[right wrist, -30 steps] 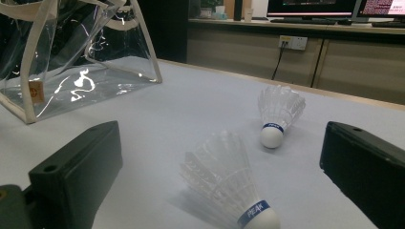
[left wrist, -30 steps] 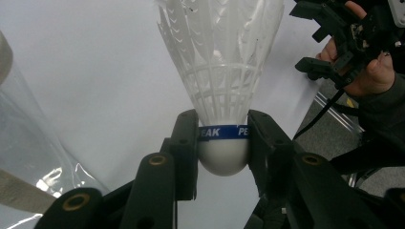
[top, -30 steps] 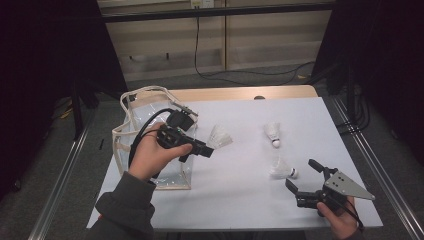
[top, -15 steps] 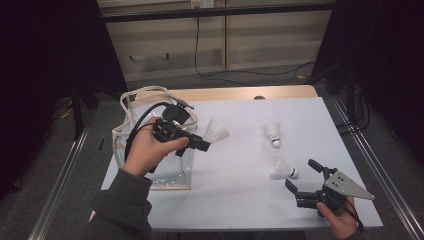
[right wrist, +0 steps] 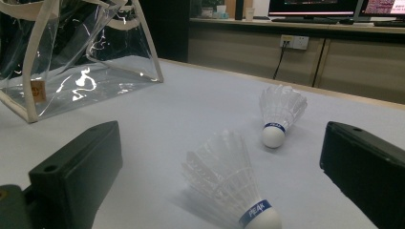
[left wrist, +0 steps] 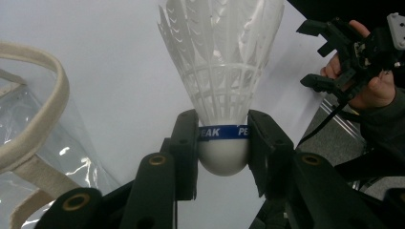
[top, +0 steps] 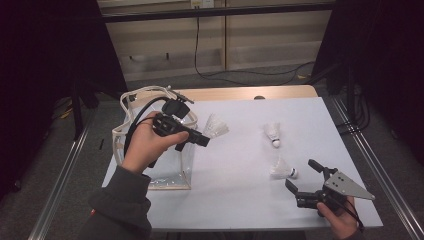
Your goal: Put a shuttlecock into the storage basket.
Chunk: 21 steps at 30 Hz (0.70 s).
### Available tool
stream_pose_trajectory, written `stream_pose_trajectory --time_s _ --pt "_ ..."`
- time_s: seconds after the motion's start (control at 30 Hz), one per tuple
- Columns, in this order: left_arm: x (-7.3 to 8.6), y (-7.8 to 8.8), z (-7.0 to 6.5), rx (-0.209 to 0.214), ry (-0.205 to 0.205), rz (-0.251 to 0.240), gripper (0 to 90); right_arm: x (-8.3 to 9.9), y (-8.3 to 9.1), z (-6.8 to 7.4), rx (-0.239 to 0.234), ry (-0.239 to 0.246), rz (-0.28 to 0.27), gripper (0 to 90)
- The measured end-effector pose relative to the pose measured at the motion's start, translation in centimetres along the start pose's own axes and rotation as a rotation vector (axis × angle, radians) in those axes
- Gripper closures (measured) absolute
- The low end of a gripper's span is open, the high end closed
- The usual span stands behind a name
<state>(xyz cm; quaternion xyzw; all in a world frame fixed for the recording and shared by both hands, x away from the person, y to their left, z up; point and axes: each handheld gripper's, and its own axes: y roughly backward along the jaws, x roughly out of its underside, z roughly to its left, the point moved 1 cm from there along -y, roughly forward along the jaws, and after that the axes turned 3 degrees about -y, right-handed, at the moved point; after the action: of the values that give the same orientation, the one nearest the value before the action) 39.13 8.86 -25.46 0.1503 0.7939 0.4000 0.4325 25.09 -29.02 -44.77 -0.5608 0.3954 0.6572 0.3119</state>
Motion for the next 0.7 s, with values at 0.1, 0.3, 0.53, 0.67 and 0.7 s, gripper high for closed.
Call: stream_pose_trajectory --time_s 0.1,0.3,0.53,0.67,0.7 --pt "-0.15 0.06 -0.07 -0.003 0.001 -0.001 65.8 0.0 -0.01 0.02 0.001 0.0 -0.002 0.6" --pt "-0.49 0.38 0.01 -0.003 -0.001 0.004 65.8 0.0 -0.02 0.02 0.001 0.0 -0.001 0.6" --pt "-0.71 0.64 0.33 -0.013 0.005 0.0 65.8 0.0 -0.01 0.03 0.0 0.002 -0.002 0.6" --pt "-0.92 0.79 0.27 -0.02 0.007 0.0 65.9 -0.01 -0.02 0.04 -0.002 0.003 -0.004 0.6" --pt "-0.98 0.84 0.25 -0.021 0.006 0.0 65.8 -0.03 -0.02 0.04 -0.003 0.003 -0.007 0.6"
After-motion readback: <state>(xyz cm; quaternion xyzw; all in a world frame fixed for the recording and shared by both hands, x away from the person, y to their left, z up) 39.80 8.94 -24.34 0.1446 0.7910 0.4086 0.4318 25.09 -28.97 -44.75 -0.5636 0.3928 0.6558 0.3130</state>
